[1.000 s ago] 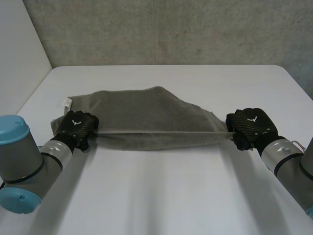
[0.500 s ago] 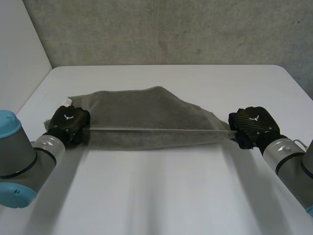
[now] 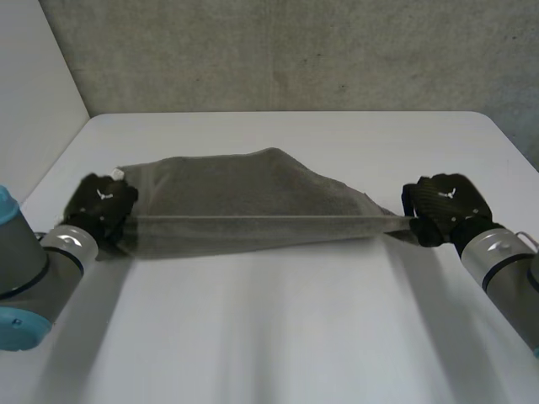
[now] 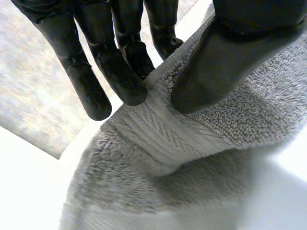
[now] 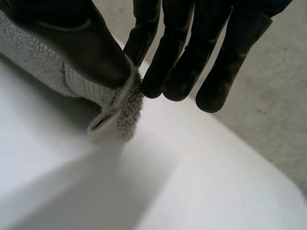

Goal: Fold the towel.

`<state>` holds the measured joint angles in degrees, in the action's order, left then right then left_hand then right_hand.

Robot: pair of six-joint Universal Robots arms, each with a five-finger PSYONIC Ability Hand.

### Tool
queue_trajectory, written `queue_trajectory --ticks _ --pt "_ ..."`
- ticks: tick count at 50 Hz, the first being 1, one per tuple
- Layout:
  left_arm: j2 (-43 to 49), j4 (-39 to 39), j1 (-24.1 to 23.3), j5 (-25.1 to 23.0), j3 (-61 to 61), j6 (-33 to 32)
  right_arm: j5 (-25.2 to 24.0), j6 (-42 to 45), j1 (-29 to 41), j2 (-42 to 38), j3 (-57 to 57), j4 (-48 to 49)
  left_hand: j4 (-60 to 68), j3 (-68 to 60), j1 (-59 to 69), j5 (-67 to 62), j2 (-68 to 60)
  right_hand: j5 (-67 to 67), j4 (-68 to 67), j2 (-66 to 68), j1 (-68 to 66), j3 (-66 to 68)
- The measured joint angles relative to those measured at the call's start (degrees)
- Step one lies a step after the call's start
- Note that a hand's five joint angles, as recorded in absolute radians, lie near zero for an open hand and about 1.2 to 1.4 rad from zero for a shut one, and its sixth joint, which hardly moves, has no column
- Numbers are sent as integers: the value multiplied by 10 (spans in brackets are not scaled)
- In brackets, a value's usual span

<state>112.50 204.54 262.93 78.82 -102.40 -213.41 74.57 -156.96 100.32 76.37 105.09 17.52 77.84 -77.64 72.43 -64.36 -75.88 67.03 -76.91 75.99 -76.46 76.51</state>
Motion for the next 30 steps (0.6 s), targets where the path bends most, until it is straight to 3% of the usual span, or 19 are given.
queue_trajectory --ticks 7,12,17,24,30 --pt "-113 -3 0 7 7 54 -2 -1 3 90 -58 -56 0 0 0 -4 -2 0 0 8 0 0" --pt "-225 -24 0 10 36 150 -27 -3 6 156 -164 -170 0 0 7 -9 -3 5 0 8 0 0" --pt "-290 -74 1 4 69 215 -54 -4 9 173 -244 -264 0 0 8 -10 -4 5 0 8 0 1" --pt "-282 -112 2 -10 86 234 -63 -2 14 149 -296 -305 0 0 8 -12 -4 5 0 8 0 3" --pt "-186 -87 10 -19 117 230 -59 -1 19 63 -362 -301 0 0 8 -12 -4 5 0 8 0 3"
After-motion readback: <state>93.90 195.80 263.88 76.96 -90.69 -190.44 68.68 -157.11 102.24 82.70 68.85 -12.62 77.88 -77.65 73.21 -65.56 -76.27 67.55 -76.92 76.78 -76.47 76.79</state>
